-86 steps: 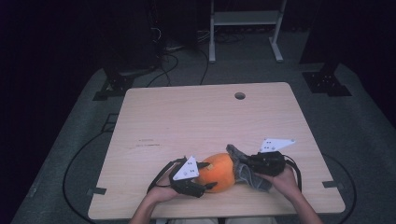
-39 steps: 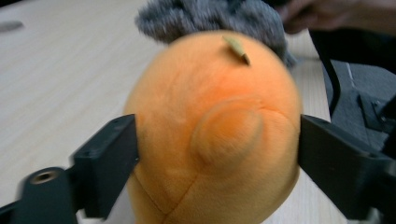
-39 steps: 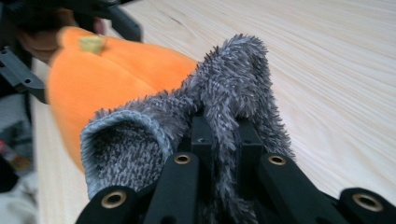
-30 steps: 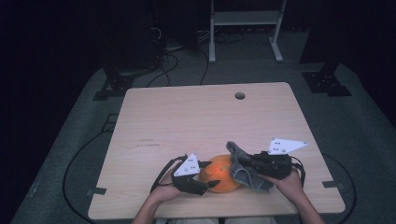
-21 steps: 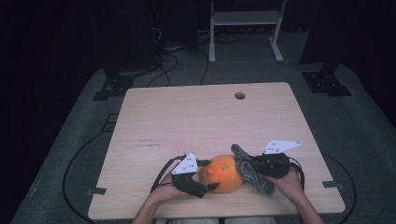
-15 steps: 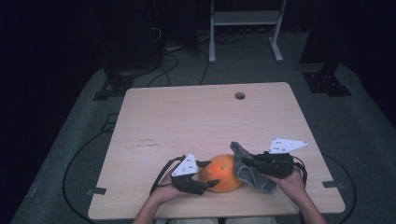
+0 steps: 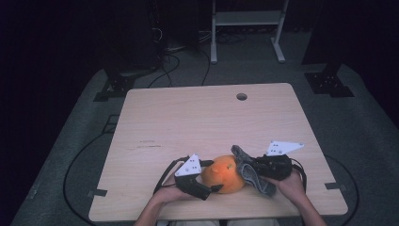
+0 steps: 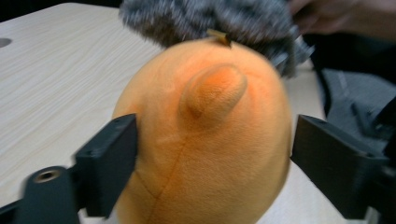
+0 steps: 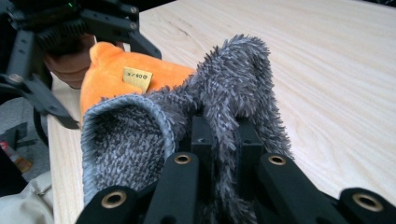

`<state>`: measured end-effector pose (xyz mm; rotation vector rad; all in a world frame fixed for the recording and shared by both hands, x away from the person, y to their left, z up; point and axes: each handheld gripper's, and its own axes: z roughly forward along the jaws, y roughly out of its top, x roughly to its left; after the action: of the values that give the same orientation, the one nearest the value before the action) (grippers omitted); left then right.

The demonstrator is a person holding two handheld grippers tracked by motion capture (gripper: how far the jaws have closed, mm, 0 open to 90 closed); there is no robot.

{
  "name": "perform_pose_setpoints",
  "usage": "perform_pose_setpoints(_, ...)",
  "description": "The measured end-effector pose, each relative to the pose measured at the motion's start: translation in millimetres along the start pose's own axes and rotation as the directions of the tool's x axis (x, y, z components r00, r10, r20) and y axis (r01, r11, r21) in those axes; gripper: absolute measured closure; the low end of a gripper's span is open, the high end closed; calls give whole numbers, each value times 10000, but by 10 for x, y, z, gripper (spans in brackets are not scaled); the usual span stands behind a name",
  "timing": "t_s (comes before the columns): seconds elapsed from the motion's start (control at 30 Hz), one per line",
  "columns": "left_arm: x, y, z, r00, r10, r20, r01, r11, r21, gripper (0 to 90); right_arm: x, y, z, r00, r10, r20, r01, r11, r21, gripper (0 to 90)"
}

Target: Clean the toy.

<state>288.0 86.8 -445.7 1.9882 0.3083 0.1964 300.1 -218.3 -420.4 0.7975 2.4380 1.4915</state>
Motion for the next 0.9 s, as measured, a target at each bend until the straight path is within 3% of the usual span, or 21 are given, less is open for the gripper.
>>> perform_pose_setpoints(0.1,-13,5,-9,9987,235,-457,-239,9997,-75,311,102,96,-56,9990,-451,72,453,9985,-319,816)
perform_pose_setpoints(0.17,-38,50,4,9971,248,-723,-263,9995,-200,363,247,231,-100,9958,-886,-211,869,9935,-729,815)
perform_pose_setpoints(0.23,-67,105,27,9958,201,-897,-237,9990,-389,396,393,324,-67,9906,-1311,-384,1284,9895,-658,815)
perform_pose_setpoints(0.3,-85,129,32,9950,270,-961,-305,9989,-348,408,426,326,-17,9899,-1368,-363,1349,9895,-519,816)
perform_pose_setpoints(0.4,-74,105,28,9968,185,-772,-212,9992,-345,394,287,238,-2,9949,-941,-361,922,9944,-507,816)
perform_pose_setpoints(0.5,-40,99,55,9988,-101,-487,80,9991,-423,243,104,97,0,9993,-279,-232,271,9991,-323,816)
perform_pose_setpoints(0.6,0,82,64,9978,-300,-598,282,9991,-302,146,30,56,-32,10000,-8,-49,7,9998,-220,816)
perform_pose_setpoints(0.67,10,41,84,9978,-218,-628,210,9997,-133,158,-2,42,-46,10000,-26,81,28,9998,-188,816)
perform_pose_setpoints(0.73,23,17,72,9985,-203,-500,192,9996,-227,228,-59,6,-43,9997,155,172,-153,9998,-118,816)
perform_pose_setpoints(0.9,29,-23,29,9993,71,-356,-73,10000,-60,289,-220,-133,-10,9961,815,324,-820,9965,156,816)
